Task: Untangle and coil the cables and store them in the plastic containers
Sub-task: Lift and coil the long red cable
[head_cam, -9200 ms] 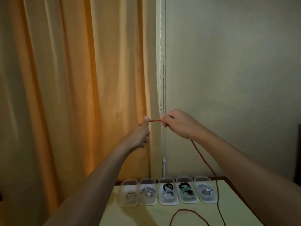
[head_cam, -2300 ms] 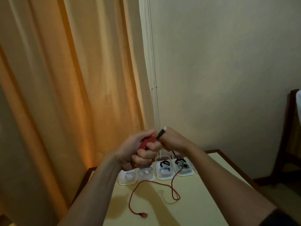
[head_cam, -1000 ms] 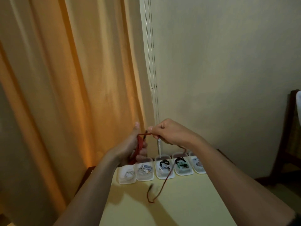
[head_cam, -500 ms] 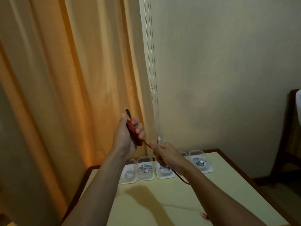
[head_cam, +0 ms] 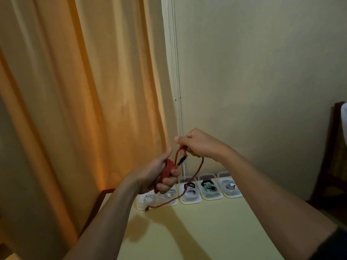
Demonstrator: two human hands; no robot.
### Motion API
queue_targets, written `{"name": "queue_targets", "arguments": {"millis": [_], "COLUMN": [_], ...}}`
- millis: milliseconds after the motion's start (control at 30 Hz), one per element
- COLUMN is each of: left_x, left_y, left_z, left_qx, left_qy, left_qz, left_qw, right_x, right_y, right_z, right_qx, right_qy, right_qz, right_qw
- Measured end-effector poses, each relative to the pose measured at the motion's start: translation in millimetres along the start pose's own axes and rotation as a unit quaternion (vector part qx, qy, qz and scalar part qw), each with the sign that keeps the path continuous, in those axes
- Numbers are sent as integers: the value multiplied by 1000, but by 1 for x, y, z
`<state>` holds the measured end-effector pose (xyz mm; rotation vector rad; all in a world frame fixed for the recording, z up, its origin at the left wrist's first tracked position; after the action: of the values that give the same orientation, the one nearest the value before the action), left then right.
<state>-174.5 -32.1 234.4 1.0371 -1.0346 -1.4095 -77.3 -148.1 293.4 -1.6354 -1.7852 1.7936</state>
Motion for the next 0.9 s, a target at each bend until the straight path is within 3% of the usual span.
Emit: {"name": "queue_targets", "arguments": {"millis": [67, 167, 300, 433, 500, 633, 900], "left_x": [-4, -11, -26, -29, -23, -6, 20], "left_y": [-1, 0, 4, 4, 3, -8, 16], "left_z": [-1, -4, -10, -12, -9, -3, 12], "left_qx": [4, 46, 147, 194, 191, 106, 120], "left_qy": [64, 150, 298, 341, 274, 72, -203], "left_qz": [-29, 23, 40, 59, 77, 66, 163], "left_qw": [998, 987, 942, 918, 939, 990, 958], "right_x": [2, 13, 42, 53, 47, 19, 13], "right_y": [-5, -3, 6, 10, 7, -4, 5], "right_z": [5, 12, 19, 25, 22, 6, -14], "right_qx": [-9, -14, -10, -8, -11, -7, 57], "right_qy": [-8, 4, 3, 17, 47, 94, 5], "right_qz": [18, 24, -28, -102, -94, -45, -4], "right_qw": [1000, 1000, 1000, 995, 994, 994, 998]}}
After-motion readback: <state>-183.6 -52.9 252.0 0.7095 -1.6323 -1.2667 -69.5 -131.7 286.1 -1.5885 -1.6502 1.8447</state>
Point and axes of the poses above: each hand's wrist, its own z-axis away from the middle knuckle, its own x-axis out of the palm, y = z × x, the point moved 4 cm from there along -z, towards the middle knuckle, and after that the axes turned 8 degrees about y, right-handed, at the moved point
